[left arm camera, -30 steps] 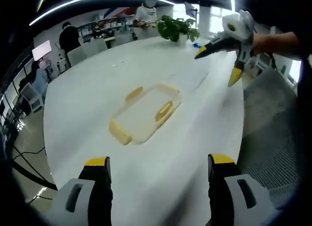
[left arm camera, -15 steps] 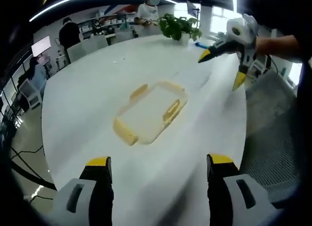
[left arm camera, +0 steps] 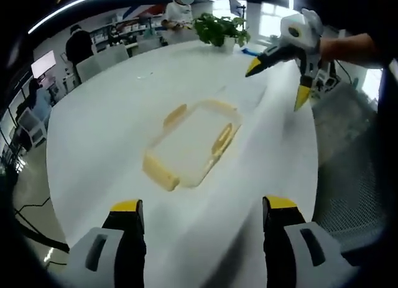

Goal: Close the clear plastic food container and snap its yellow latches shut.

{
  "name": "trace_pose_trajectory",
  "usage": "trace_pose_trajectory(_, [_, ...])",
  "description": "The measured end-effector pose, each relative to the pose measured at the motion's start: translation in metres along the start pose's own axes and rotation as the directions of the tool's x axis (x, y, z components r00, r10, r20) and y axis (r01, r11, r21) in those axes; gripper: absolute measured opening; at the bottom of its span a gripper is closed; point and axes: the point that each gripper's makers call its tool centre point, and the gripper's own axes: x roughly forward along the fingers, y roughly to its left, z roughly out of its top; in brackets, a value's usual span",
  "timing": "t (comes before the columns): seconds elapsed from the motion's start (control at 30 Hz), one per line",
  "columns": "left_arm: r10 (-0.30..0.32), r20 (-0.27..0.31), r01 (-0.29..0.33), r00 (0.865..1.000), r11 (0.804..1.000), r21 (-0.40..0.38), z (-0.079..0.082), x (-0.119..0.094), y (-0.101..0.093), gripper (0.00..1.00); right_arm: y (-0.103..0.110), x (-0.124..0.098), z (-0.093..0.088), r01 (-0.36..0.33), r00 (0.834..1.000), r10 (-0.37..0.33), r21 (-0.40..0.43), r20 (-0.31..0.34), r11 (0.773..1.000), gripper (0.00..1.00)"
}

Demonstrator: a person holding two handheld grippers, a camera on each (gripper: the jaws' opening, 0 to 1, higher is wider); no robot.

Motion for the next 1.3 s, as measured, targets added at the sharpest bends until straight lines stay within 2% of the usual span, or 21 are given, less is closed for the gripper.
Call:
trace_pose_trajectory(0.13, [0.002, -0.014, -0.001, 1.0, 1.0, 0.029, 0.0, 0.004, 0.008, 0.79, -0.001, 0.004, 0.0, -0.009, 1.0, 0.009, -0.013, -0.012, 1.0, 0.77])
trace_pose_trajectory(0.23, [0.011, -0.011, -0.011, 1.0, 0.999, 0.044, 0.003, 0.004, 0.014, 0.78, 0.0, 0.008, 0.003, -0.022, 1.0, 0.022, -0.013, 0.003, 1.0, 0.76])
trace_pose_trajectory(0.5, [-0.002, -0.029, 0.005, 1.0, 0.995, 0.097, 0.005, 0.007, 0.018, 0.79, 0.004, 0.019, 0.009, -0.059, 0.998, 0.058, -0.087, -0.006, 0.994, 0.7])
trace_pose_trajectory(0.6, [0.006, -0.024, -0.004, 1.0, 0.994, 0.106, 0.011, 0.007, 0.022, 0.79, -0.001, 0.023, 0.009, -0.061, 0.998, 0.06, -0.102, -0.01, 0.993, 0.7])
trace_pose_trajectory(0.67, [-0.013, 0.009, 0.012, 1.0, 0.994, 0.107, 0.018, 0.008, 0.02, 0.8, -0.003, 0.026, 0.008, -0.062, 0.998, 0.06, -0.106, -0.018, 0.992, 0.71])
trace_pose_trajectory(0.7, [-0.02, 0.008, 0.019, 1.0, 0.993, 0.113, 0.019, 0.009, 0.019, 0.8, -0.004, 0.027, 0.008, -0.066, 0.998, 0.064, -0.109, -0.017, 0.992, 0.72])
trace_pose_trajectory(1.03, [-0.044, -0.026, 0.048, 0.999, 0.988, 0.145, 0.018, 0.021, 0.025, 0.79, -0.006, 0.039, 0.008, -0.099, 0.995, 0.094, -0.154, -0.038, 0.983, 0.7])
trace_pose_trajectory(1.13, [-0.064, -0.048, 0.072, 0.997, 0.978, 0.194, 0.015, 0.021, 0.024, 0.8, -0.015, 0.041, 0.0, -0.088, 0.994, 0.075, -0.173, -0.083, 0.981, 0.69])
trace_pose_trajectory(1.3, [-0.071, -0.077, 0.087, 0.995, 0.969, 0.232, 0.01, 0.022, 0.026, 0.8, -0.027, 0.045, 0.002, -0.094, 0.993, 0.078, -0.184, -0.093, 0.978, 0.69])
